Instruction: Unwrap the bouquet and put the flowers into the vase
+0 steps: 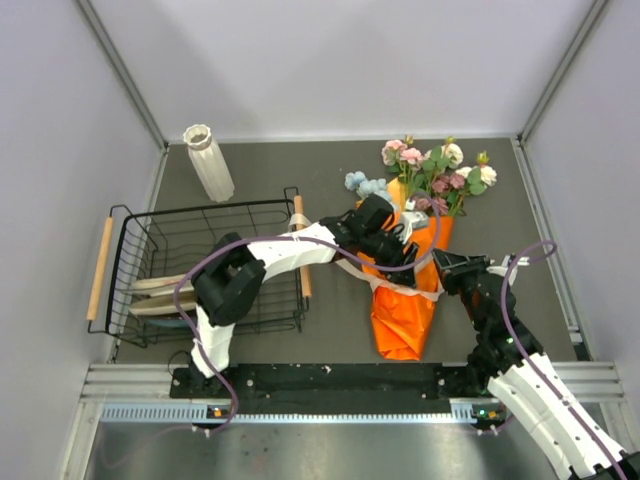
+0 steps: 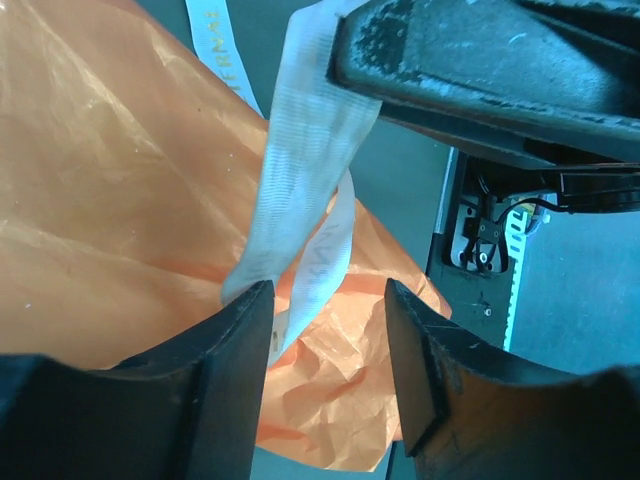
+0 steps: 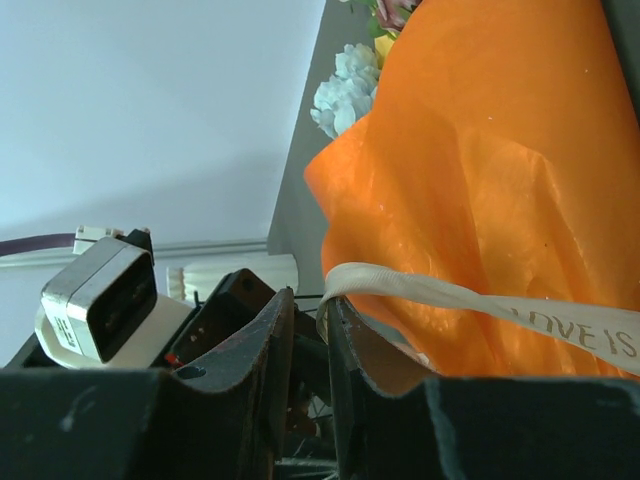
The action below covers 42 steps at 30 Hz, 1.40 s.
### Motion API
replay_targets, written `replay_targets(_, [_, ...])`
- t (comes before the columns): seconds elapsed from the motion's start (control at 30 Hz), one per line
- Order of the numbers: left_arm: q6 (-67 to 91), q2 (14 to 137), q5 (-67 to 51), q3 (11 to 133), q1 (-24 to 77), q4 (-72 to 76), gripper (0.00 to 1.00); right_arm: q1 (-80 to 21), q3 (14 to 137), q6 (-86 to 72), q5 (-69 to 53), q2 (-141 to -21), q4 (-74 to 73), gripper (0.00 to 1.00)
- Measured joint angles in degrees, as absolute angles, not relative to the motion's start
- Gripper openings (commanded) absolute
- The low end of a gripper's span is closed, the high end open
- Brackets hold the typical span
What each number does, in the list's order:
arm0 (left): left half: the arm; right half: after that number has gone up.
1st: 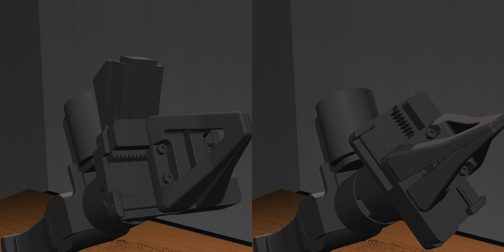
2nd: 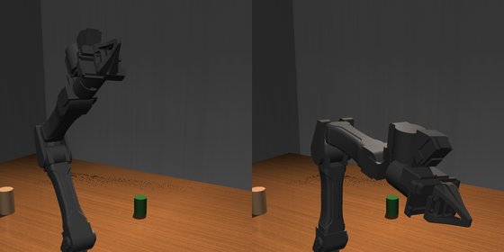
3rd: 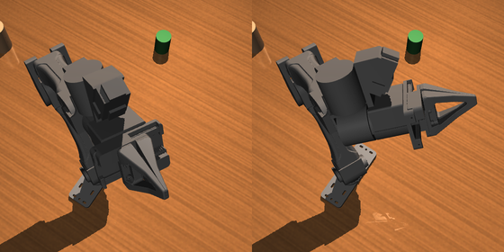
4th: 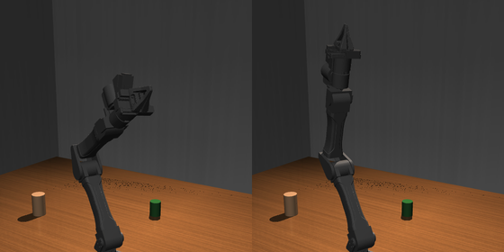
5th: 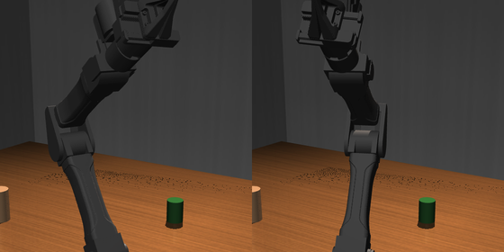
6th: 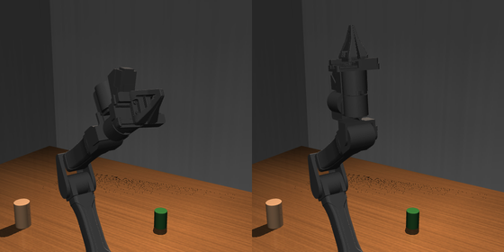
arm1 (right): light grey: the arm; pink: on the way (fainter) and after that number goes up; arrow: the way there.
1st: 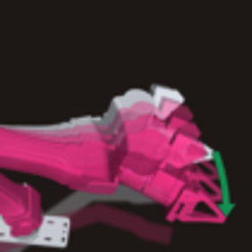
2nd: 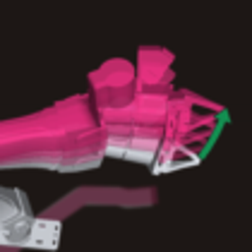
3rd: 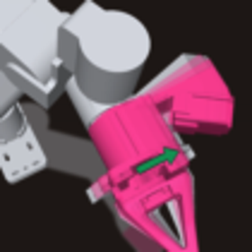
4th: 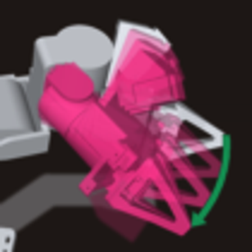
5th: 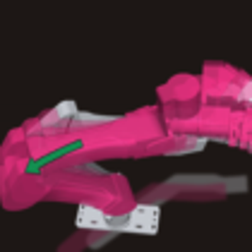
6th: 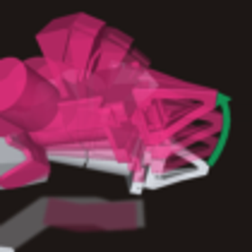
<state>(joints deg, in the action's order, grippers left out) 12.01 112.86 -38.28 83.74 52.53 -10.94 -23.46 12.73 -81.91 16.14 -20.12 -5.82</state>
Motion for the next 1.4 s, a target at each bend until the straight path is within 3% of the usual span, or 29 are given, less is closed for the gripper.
replay_targets(0.03, [12.0,112.9,-38.2,83.5,52.5,-10.7,0.39,-23.5,12.7,-81.9,16.1,-20.1,-5.9,0.21])
replay_targets(0.07, [12.0,112.9,-38.1,83.2,52.5,-10.5,0.38,-23.5,12.7,-81.9,16.1,-20.0,-5.9,0.21])
replay_targets(0.23, [12.1,111.7,-35.8,79.7,52.5,-9.9,0.6,-23.5,12.7,-81.6,16.0,-20.0,-6.1,0.2])
replay_targets(0.43, [12.3,107.2,-32.1,76.6,51.9,-9.4,0.75,-23.5,12.7,-81.4,15.9,-20.0,-6.7,0.2])
replay_targets(0.63, [13.3,107.4,-35.9,78.3,47.1,-8.6,0.77,-23.5,12.7,-80.8,15.8,-20.0,-7.0,0.2])
replay_targets(0.87, [13.8,112.8,-42.7,81.7,46.2,-8.6,0.63,-23.5,12.7,-80.0,15.7,-20.0,-7.4,0.2])
replay_targets(0.9, [13.8,113.5,-43.3,81.9,46.6,-8.6,0.55,-23.5,12.7,-80.0,15.7,-20.0,-7.4,0.2])
replay_targets(0.97, [14.2,114.8,-44.4,82.4,47.1,-8.6,0.49,-23.5,12.7,-79.9,15.7,-20.0,-7.4,0.2])
replay_targets(1.03, [14.5,116.0,-45.6,82.8,47.7,-8.7,0.38,-23.5,12.7,-79.8,15.6,-20.0,-7.5,0.2])
replay_targets(1.07, [14.8,116.2,-45.9,82.8,47.9,-8.8,0.26,-23.5,12.7,-79.7,15.5,-20.0,-7.5,0.2])
replay_targets(1.1, [15.0,116.4,-46.2,82.9,48.0,-8.8,0.2,-23.5,12.7,-79.6,15.4,-20.0,-7.5,0.2])
replay_targets(1.13, [15.2,116.4,-46.4,82.9,48.2,-8.9,0.0,-23.5,12.7,-79.5,15.4,-20.0,-7.5,0.2])
replay_targets(1.3, [15.7,115.9,-45.5,82.8,48.4,-9.2,0.0,-23.4,12.8,-77.8,14.9,-20.0,-7.9,0.26])
replay_targets(1.4, [17.8,113.3,-44.2,82.8,48.4,-10.0,0.0,-23.5,12.8,-74.5,13.4,-20.1,-8.6,0.42])
